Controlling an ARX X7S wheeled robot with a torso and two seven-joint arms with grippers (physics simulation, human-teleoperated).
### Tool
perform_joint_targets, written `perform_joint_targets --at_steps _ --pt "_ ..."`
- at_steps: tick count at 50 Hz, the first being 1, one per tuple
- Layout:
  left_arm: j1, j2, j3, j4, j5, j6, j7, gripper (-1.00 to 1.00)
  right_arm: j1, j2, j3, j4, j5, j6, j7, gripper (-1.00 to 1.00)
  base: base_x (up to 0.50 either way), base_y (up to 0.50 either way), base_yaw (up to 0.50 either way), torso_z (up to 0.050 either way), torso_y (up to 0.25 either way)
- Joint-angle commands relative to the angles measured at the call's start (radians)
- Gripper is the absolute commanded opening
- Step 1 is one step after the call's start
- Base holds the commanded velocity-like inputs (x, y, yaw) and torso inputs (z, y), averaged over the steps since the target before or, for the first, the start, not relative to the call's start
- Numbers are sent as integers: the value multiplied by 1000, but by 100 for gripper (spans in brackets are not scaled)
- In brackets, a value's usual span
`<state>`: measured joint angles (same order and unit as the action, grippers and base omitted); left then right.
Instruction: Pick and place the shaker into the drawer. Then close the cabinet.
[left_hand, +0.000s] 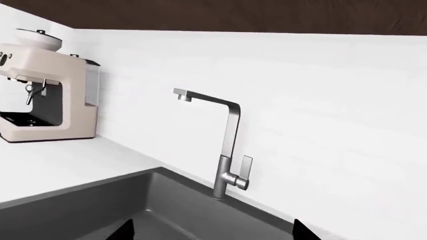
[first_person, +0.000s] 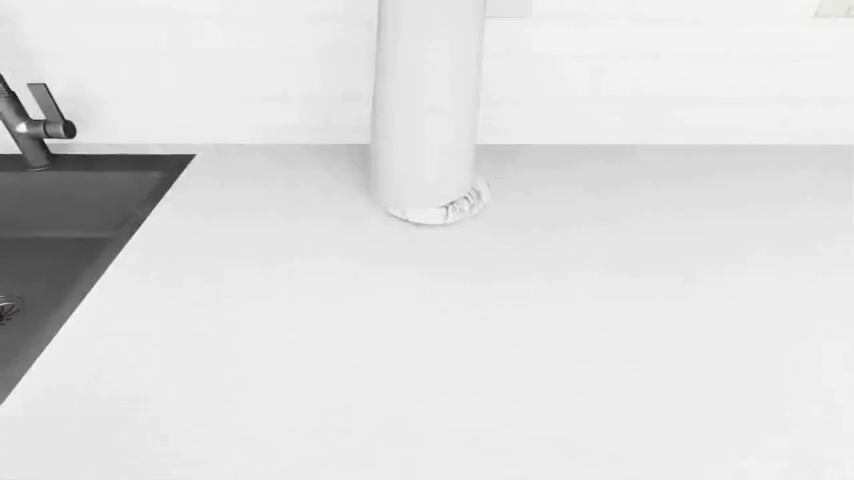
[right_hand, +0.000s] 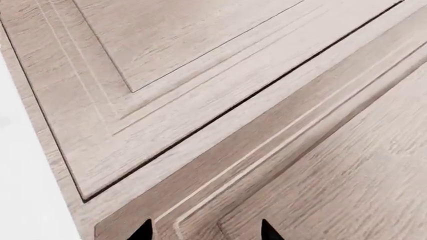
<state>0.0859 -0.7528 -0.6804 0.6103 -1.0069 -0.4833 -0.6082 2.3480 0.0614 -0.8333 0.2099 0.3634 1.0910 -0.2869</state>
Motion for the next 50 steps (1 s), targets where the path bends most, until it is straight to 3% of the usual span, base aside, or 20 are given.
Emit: perform_joint_targets --at_steps 1,4,8,13,22,25,34,50 --pt "-18 -10 39 7 15 -11 -14 100 1 102 130 346 -574 -112 -126 100 0 0 0 0 0" --pt "-12 -14 36 13 15 -17 -18 100 7 93 186 537 -632 -211 -93 100 0 0 0 0 0" --pt "2 -19 24 27 15 -27 -27 100 8 39 403 858 -854 -373 -79 100 0 0 0 0 0" --pt "19 -33 4 51 10 -48 -48 100 8 37 583 1079 -992 -417 -25 100 0 0 0 2 0" --pt "65 -55 -48 107 -8 -94 -87 100 -25 139 187 1099 -535 -298 97 100 0 0 0 0 0" --pt "102 -62 -102 131 -25 -118 -97 100 -44 168 117 1099 -440 -283 131 100 4 0 -2 0 0" --pt "211 -52 -256 179 -44 -169 -93 100 -85 203 103 1099 -364 -298 159 100 2 -2 -4 0 0" --pt "206 -37 -232 175 -25 -160 -83 100 -55 209 91 1099 -364 -301 140 100 3 -3 -4 0 0"
